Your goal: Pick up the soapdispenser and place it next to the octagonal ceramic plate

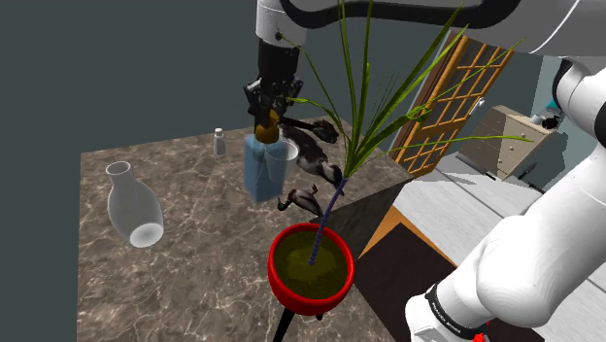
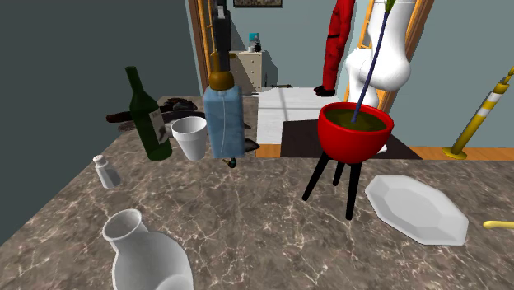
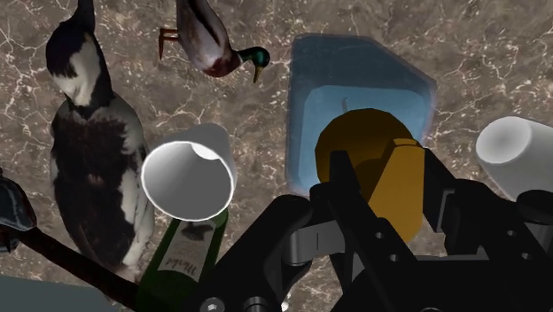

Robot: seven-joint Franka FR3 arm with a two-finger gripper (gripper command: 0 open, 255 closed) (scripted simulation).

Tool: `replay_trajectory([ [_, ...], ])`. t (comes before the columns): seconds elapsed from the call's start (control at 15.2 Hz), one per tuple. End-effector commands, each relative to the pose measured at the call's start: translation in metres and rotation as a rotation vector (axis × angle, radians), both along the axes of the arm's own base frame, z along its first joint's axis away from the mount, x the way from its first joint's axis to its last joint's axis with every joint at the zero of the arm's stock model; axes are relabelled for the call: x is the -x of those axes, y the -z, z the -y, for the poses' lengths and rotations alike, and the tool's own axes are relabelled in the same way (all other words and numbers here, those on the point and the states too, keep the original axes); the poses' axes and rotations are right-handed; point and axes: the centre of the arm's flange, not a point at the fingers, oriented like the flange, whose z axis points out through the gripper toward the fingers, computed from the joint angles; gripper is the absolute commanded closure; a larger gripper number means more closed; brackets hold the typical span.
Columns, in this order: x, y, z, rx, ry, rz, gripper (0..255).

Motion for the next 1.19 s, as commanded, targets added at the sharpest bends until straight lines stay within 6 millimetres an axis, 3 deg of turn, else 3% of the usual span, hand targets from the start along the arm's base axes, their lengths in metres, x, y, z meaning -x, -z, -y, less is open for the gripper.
replay_trajectory([
  [0.0, 0.0, -0.011, 0.0, 0.0, 0.0, 0.0, 255],
  [1.12, 0.0, -0.101, 0.0, 0.0, 0.0, 0.0, 255],
])
